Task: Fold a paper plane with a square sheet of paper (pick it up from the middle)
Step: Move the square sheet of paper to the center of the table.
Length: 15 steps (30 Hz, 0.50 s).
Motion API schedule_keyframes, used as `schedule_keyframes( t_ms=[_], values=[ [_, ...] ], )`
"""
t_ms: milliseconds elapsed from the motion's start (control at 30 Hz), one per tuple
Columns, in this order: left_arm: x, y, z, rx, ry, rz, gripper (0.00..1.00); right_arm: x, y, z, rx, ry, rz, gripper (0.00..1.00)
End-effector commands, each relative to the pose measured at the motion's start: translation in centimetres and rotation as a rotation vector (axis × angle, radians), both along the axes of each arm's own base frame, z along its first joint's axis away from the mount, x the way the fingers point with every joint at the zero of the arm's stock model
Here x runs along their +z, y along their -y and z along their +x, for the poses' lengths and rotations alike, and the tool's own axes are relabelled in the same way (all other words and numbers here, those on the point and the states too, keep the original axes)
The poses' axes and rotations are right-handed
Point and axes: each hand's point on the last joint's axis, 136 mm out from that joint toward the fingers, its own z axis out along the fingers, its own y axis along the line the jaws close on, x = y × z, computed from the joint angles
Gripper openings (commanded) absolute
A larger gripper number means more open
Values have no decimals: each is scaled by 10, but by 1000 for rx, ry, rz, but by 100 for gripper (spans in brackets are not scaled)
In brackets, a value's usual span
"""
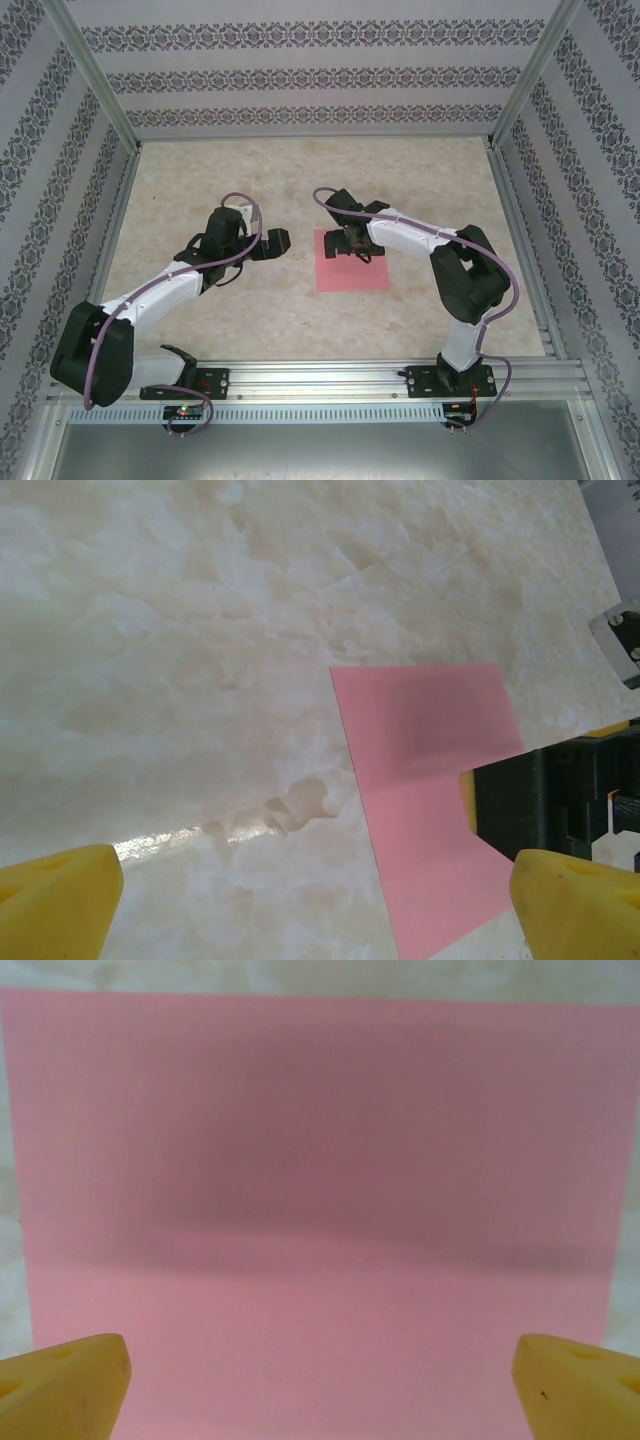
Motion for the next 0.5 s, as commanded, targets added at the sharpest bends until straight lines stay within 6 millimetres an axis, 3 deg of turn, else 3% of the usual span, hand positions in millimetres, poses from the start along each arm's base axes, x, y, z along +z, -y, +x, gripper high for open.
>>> schedule_keyframes(
  t_ms=[0,467],
  values=[
    [10,13,5,-43,16,-42,100,-2,-7,5,17,-14,-9,97],
    [0,16,8,-47,-26,-35,100,-58,-6,-12,7,-141,-68,98]
  ],
)
